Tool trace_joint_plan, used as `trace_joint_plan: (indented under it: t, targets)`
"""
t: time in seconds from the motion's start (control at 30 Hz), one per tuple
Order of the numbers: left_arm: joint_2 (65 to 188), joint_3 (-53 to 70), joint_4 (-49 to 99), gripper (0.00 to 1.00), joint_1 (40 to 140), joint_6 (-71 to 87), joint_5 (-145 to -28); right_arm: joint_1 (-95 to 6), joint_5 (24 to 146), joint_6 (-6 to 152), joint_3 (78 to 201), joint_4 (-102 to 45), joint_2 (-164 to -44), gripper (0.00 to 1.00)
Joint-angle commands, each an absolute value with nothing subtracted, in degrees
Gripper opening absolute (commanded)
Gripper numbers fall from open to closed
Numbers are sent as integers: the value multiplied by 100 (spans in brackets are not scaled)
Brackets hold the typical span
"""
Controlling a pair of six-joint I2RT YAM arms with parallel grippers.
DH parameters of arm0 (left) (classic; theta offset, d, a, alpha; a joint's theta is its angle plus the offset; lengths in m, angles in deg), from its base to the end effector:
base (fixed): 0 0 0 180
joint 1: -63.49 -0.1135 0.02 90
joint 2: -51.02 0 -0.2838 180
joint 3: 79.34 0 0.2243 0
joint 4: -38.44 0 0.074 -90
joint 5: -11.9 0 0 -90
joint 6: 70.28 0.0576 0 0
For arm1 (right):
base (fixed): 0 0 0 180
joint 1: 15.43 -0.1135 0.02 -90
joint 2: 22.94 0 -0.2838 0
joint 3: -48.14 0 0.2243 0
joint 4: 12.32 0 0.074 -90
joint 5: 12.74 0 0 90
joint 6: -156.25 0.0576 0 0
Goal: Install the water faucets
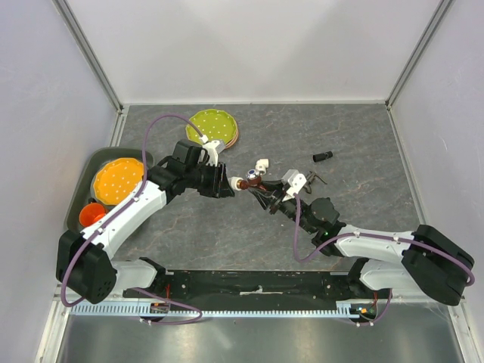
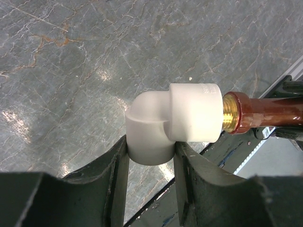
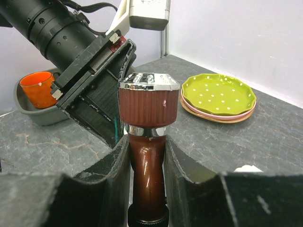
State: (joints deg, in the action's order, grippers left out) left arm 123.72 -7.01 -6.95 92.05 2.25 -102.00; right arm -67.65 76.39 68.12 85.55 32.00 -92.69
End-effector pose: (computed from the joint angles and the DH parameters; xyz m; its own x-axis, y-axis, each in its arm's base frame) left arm 0.2069 -0.1392 0.2923 -0.8060 0.1262 -0.5783 0.4648 0.7399 -0.4863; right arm 0.1477 0.1892 0.2871 0.1016 0.1843 -0.9776 -0.7849 0.6186 0.0351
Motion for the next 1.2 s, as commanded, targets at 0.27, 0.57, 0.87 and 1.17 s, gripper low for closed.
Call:
trace_joint_plan:
  t: [0.27,0.57,0.87,1.17]
  targets:
    - [12388,-652,-398,2,9241,276,-10912,-6746,7708,6713,8467,4001,-9632,0]
    - [12213,-705,-301,2,9241,179,-10747,-6737,7656,7002,8642,3887,-9852,0]
    - [11413,-1197,358,2,9364,-410,-10132,-6755,7664,7872,8713,4212,-10045,0]
    - [10683,-1785,999,2,10049,-761,-8787,-6763,7576,8479,8695,4511,-10125,0]
